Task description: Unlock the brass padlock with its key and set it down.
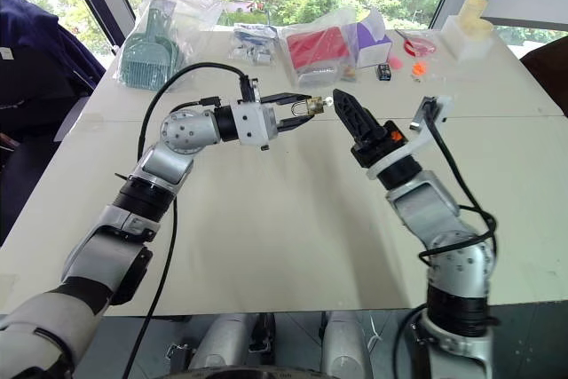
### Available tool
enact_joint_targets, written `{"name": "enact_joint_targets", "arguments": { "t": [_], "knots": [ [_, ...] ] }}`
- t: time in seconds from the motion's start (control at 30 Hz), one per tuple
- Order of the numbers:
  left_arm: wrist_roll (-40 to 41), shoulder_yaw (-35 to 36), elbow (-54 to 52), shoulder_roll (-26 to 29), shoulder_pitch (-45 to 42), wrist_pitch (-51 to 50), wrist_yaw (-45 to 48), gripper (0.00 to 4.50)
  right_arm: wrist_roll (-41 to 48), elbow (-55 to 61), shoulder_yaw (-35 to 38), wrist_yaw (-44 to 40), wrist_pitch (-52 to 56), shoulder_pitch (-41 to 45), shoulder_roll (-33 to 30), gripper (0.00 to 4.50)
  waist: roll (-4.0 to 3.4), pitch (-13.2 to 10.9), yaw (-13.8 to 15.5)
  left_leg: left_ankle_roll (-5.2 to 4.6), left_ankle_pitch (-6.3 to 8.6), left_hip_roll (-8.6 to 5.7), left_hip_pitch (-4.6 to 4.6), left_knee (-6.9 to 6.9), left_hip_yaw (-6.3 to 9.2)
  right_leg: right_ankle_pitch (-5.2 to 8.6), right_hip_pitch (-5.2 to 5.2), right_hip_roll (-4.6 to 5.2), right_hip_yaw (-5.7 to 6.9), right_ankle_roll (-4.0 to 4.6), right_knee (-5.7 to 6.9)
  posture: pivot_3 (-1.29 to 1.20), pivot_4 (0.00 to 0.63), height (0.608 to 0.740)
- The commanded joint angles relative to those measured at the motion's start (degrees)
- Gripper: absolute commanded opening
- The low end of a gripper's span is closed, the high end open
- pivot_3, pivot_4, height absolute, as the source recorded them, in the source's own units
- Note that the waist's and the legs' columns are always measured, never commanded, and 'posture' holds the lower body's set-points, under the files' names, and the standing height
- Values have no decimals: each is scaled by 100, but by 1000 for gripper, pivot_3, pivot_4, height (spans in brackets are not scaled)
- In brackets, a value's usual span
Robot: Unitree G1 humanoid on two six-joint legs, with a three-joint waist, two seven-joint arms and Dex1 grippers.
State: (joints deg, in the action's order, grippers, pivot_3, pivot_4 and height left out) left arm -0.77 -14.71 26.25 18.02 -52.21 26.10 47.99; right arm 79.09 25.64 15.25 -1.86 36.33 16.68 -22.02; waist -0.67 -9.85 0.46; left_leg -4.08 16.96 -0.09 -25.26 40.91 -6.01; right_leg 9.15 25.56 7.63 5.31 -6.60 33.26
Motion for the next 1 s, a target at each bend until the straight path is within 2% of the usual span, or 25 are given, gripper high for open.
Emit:
{"name": "enact_joint_targets", "arguments": {
  "t": [0.03, 0.3, 0.63, 0.73, 0.9, 1.0],
  "knots": [
    [670, 258, -411, -124, -183, -540, 292, 765, 163, 96, 67, -421, 72, 25, -151, 3273, 0, 0, 5, 0, 0, 0, 0, 0, 0, 0, 0, 0, 0, -1, 0, 0, 150, 735],
    [1344, 416, -1351, -238, -38, -1740, 547, 765, 247, -244, -75, -703, 98, 227, 85, 3273, 0, 0, 19, -2, 0, -2, 0, 6, 2, -1, -6, 0, 0, -1, -1, 0, 150, 735],
    [1444, 398, -1909, -193, 135, -2203, 621, 765, 575, -463, -1, -698, 73, 533, 480, 3273, 0, 0, 21, -1, 0, -3, 2, 6, 3, 0, -9, 0, 0, 0, -1, 0, 150, 735],
    [1441, 401, -1934, -192, 142, -2238, 621, 765, 598, -454, -16, -694, 102, 508, 484, 2475, 0, 0, 20, 0, -1, -3, 2, 6, 3, 0, -8, -1, 0, 0, 0, 0, 150, 735],
    [1437, 390, -1961, -202, 146, -2258, 634, 765, 629, -480, -34, -644, 94, 505, 506, 75, 0, 0, 18, 1, -2, -3, 2, 6, 3, 0, -8, -1, 0, 0, -1, 0, 150, 735],
    [1424, 389, -1961, -211, 146, -2259, 643, 765, 637, -496, -63, -614, 124, 501, 506, 75, 0, 0, 20, 2, -2, -3, 2, 6, 3, 0, -8, -1, 0, 0, -1, 0, 150, 735]
  ]
}}
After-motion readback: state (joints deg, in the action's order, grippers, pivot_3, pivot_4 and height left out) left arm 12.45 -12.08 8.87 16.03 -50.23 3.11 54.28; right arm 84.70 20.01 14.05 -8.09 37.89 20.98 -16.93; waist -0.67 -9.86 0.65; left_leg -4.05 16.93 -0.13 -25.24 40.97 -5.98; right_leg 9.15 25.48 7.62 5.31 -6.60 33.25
